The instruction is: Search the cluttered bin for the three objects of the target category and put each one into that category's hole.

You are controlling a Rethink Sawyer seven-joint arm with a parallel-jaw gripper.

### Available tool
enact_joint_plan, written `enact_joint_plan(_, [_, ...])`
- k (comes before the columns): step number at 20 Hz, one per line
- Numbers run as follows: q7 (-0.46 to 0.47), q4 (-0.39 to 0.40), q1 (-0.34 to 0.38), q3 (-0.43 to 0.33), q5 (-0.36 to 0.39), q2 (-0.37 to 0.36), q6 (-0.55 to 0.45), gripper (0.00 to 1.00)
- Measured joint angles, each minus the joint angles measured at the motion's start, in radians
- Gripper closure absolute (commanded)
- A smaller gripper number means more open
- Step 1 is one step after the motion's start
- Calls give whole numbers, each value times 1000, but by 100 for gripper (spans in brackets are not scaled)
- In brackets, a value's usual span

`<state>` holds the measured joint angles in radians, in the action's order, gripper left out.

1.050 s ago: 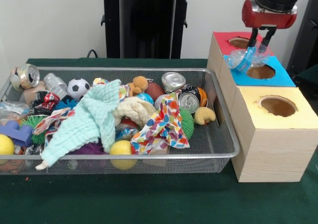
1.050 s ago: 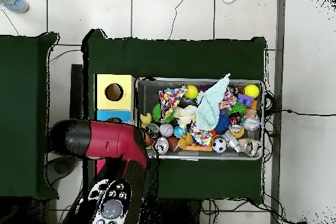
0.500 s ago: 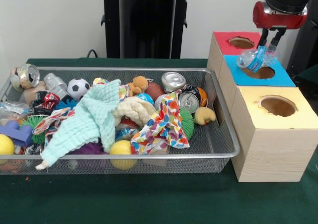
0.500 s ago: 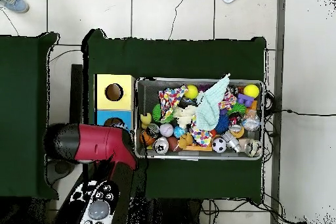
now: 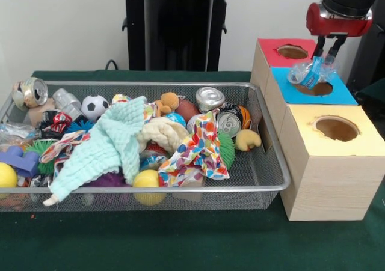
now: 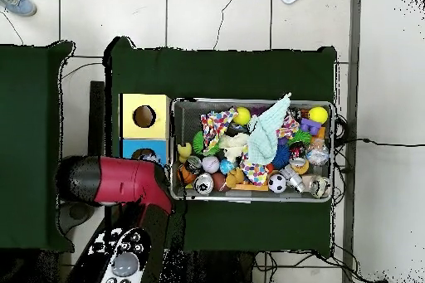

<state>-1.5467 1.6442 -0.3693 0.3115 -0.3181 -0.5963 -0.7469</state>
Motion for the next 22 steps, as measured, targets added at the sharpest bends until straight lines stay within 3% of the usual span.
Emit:
enact_joint_plan(9, [0, -1, -2, 0, -2, 37, 54, 0])
enact_joint_plan(22, [0, -1, -11, 14, -2, 36, 52, 0])
